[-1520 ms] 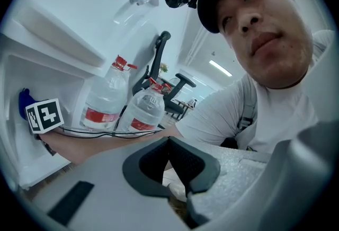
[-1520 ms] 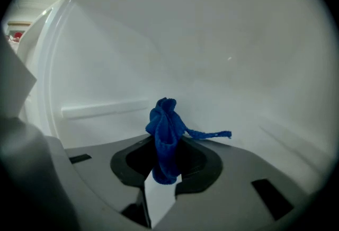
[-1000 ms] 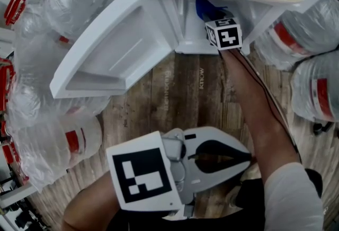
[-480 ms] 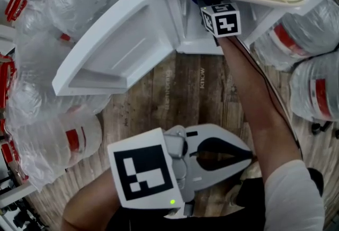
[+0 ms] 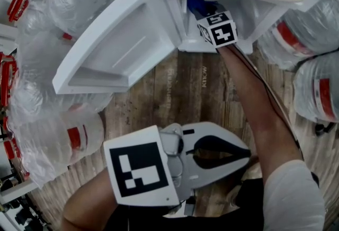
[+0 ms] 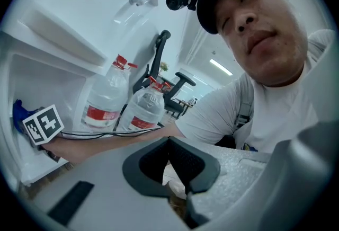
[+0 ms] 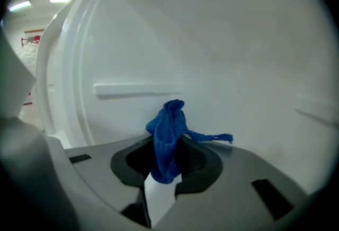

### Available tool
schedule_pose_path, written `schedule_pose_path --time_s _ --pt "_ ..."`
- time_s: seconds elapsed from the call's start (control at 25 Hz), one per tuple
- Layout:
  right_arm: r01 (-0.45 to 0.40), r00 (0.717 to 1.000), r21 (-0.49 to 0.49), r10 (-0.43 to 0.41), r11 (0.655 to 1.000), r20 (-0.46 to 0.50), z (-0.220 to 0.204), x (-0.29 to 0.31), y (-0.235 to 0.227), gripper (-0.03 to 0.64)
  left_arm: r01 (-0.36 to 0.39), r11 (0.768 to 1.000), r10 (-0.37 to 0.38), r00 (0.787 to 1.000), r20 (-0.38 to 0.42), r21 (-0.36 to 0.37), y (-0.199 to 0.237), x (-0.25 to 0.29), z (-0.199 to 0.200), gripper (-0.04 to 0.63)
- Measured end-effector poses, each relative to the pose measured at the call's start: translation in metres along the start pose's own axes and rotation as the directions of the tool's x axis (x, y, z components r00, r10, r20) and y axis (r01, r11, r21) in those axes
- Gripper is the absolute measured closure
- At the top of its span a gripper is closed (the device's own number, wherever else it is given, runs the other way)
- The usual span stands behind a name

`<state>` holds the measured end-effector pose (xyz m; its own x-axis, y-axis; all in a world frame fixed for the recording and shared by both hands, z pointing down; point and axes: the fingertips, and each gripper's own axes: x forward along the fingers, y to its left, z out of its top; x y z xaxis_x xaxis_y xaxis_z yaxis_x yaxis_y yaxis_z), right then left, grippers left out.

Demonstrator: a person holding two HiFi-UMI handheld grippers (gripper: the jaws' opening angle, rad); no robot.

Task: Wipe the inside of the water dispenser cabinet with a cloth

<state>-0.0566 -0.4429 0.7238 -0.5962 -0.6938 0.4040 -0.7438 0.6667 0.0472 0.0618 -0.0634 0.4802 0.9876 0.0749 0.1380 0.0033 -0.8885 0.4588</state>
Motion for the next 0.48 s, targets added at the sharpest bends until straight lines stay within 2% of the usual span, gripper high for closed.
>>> schedule_pose_path --time_s 0.32,0.48 --pt "-0.084 0.996 0.026 0.084 0.996 -0.005 -0.029 -0.019 0.031 0.522 0.002 1.0 -0.002 1.0 0.006 -0.021 0.004 0.005 -0.001 0.597" --pt "-0.107 0.994 0.03 0.107 0.994 0.004 -0.028 -0.029 0.026 0.523 -0.002 1.0 0.002 1.0 0.005 -0.028 0.009 0.009 -0.001 0.597"
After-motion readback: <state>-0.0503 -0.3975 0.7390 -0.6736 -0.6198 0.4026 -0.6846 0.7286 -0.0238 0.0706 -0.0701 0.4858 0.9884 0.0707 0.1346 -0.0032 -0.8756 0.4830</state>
